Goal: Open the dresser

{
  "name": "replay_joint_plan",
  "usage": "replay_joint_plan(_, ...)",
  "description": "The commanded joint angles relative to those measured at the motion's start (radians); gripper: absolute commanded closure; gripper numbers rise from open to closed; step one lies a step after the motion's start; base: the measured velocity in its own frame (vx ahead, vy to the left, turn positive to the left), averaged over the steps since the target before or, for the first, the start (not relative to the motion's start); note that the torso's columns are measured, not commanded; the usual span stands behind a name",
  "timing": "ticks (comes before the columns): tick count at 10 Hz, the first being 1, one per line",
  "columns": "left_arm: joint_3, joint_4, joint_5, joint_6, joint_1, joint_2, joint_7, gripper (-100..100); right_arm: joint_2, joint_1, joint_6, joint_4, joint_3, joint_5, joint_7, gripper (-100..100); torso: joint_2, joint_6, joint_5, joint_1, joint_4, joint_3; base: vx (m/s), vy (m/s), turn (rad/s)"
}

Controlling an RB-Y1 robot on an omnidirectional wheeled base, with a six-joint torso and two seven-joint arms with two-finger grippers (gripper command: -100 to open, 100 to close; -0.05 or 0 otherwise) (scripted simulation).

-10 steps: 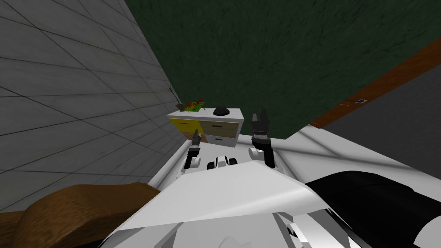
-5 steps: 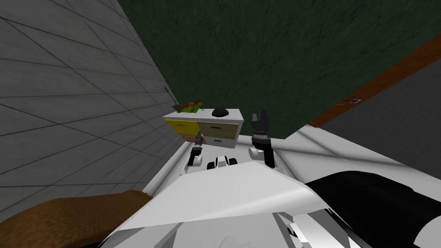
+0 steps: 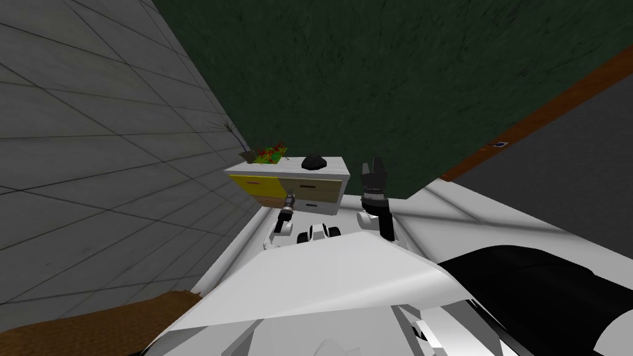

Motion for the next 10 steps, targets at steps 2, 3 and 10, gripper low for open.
replay_joint_plan(2,-0.011,0.087,-0.014,0.056,-0.054,-0.004,-0.002,-100,0.000,0.000,0.000,0.000,0.000,0.000,0.000,0,-0.002,0.000,0.000,0.000,0.000,-0.001,0.095,-0.013,-0.051)
replay_joint_plan(3,-0.014,0.110,-0.018,0.069,-0.068,-0.007,-0.002,-100,0.000,0.000,0.000,0.000,0.000,0.000,0.000,0,-0.002,0.000,0.000,0.000,-0.001,-0.001,0.102,0.006,-0.068)
replay_joint_plan(10,-0.026,0.189,-0.031,0.115,-0.113,-0.016,-0.005,-100,0.000,0.000,0.000,0.000,0.000,0.000,0.000,0,0.001,0.000,0.000,0.001,0.000,0.000,0.061,-0.002,-0.032)
